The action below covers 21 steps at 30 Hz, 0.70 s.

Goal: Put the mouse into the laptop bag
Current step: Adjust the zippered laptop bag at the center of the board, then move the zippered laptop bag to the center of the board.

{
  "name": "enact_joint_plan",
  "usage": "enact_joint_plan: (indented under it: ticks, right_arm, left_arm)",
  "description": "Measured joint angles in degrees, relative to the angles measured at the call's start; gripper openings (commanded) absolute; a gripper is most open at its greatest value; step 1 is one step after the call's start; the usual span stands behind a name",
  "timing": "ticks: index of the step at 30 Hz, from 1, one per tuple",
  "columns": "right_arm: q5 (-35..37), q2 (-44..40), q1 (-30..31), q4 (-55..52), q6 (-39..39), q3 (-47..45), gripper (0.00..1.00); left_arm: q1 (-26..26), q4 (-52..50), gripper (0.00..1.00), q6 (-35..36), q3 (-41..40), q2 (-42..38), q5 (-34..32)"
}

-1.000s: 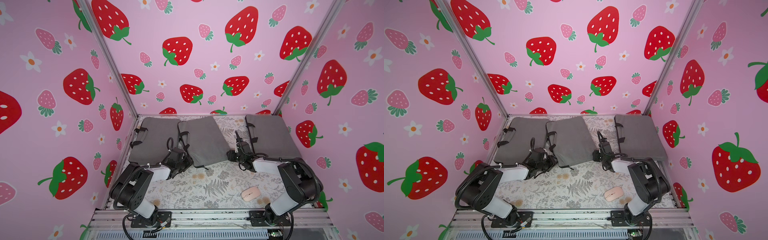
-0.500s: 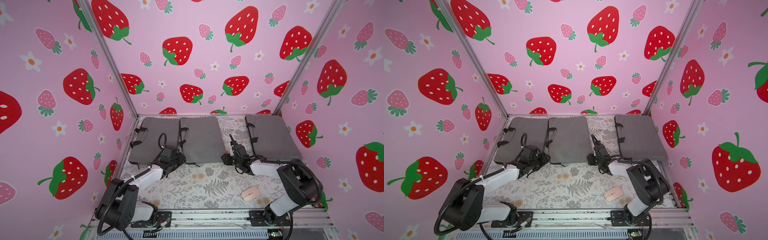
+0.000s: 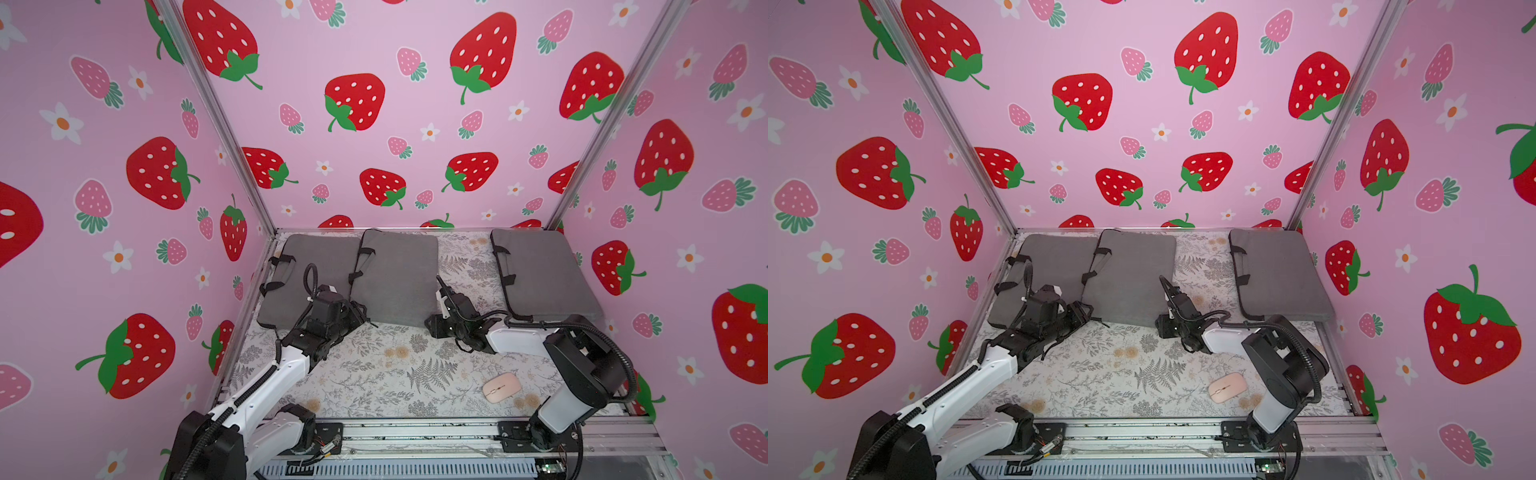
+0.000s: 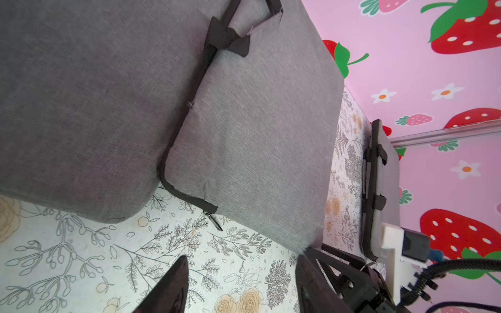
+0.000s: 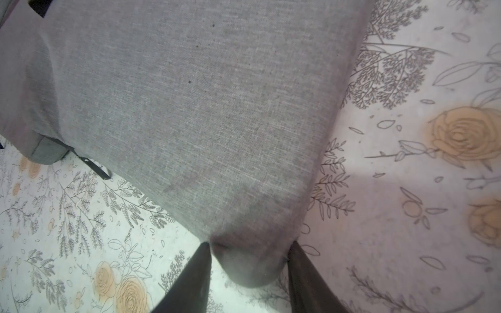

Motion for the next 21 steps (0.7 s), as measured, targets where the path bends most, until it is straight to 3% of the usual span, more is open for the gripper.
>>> enact_joint_plan:
  ticks: [3, 7, 10, 14, 21]
  right_arm:
    - [3.0, -5.6, 0.0, -3.3, -0.5, -0.7, 0.57]
    - [7.8, -17.2, -1.7, -6.7, -1.8, -2.3, 0.59]
    - [10.3, -26.0, -8.1, -10.1, -1.6, -4.9, 0.59]
    - [15.3, -37.1, -19.4, -17.0, -0.7, -9.8, 0.59]
    - [13.3, -49.5, -34.2, -23.5, 1.9, -18.4, 0.58]
  left_arm:
    - [0.0, 1.7, 0.63, 0.2, -1.1, 0.1, 2.0]
    - [-0.2, 5.9, 0.62, 0.2, -3.5, 0.3, 4.5]
    - [-1.2, 9.9, 0.63, -0.3, -5.5, 0.3, 5.2]
    - [-6.8, 13.8, 0.62, -0.6, -5.0, 3.0, 4.4]
    - [-18.8, 21.2, 0.61, -1.2, 8.3, 22.0, 2.9]
